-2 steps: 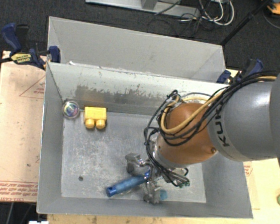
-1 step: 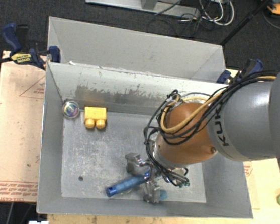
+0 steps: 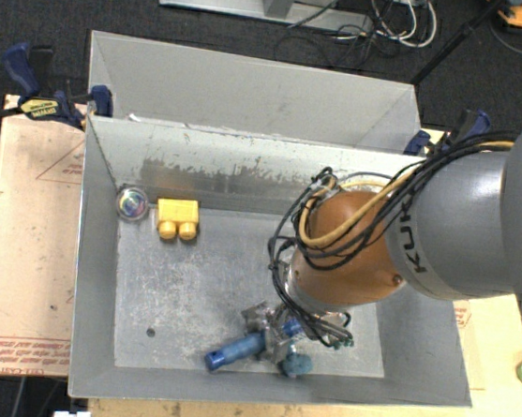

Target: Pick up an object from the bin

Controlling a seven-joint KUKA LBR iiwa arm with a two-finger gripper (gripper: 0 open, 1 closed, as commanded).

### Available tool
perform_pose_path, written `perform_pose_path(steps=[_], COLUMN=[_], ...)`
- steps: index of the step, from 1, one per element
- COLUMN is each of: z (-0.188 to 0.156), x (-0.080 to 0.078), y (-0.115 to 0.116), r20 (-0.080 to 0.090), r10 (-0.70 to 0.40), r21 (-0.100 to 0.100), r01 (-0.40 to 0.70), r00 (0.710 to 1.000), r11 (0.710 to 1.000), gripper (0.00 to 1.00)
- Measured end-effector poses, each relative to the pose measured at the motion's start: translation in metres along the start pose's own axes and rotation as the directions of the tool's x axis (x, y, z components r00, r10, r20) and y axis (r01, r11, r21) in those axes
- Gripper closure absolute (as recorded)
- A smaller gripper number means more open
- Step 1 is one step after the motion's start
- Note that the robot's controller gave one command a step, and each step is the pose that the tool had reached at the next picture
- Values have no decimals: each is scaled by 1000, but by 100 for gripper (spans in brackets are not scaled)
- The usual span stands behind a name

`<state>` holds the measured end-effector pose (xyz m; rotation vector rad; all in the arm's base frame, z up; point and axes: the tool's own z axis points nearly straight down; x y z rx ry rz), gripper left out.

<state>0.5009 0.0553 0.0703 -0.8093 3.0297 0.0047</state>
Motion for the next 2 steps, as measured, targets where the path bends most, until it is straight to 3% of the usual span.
perform_pose_path(steps=[2], z=[-131], x=[-5], y=[0], r20=[2], r10=[5], r21=[4], r01=[-5], r00=[1000], r11=[1000], gripper=[100])
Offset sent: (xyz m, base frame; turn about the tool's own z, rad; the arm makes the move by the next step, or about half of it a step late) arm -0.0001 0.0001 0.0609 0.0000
